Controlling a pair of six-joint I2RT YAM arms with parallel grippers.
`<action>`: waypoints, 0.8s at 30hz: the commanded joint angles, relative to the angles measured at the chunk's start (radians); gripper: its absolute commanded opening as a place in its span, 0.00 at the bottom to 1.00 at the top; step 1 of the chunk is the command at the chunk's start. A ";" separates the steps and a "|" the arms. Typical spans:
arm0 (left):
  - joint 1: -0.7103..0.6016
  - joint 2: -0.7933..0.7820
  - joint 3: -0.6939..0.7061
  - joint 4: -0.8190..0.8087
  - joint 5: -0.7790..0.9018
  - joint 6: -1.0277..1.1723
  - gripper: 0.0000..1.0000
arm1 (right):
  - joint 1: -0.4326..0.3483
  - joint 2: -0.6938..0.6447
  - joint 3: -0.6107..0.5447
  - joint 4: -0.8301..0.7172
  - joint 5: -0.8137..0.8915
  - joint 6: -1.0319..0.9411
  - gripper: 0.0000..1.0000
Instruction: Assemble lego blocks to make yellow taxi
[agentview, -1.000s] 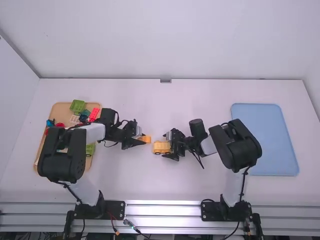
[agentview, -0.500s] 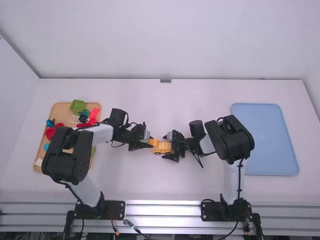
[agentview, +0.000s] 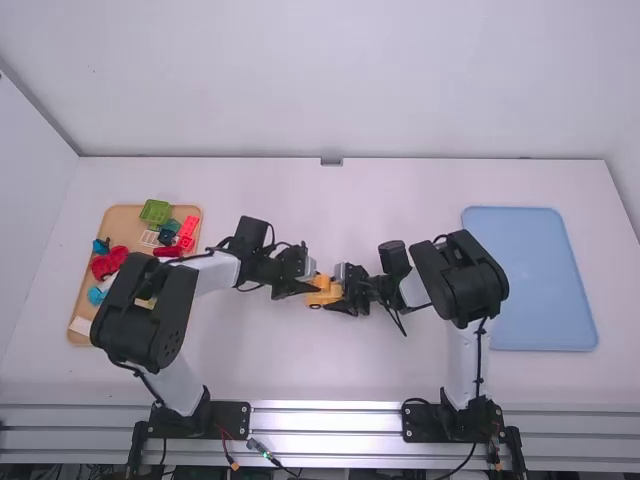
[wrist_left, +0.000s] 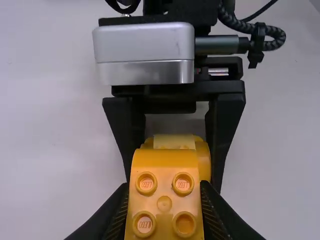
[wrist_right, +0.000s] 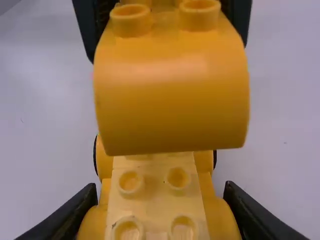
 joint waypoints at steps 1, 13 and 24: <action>-0.003 -0.002 -0.035 0.020 0.052 -0.013 0.02 | -0.003 0.017 0.013 -0.001 -0.017 0.001 0.52; -0.003 -0.002 -0.167 0.333 0.042 -0.216 0.02 | -0.003 0.017 0.013 0.000 -0.016 0.001 0.53; -0.004 0.049 -0.145 0.347 0.041 -0.219 0.02 | -0.003 0.017 0.013 -0.001 -0.034 0.000 0.53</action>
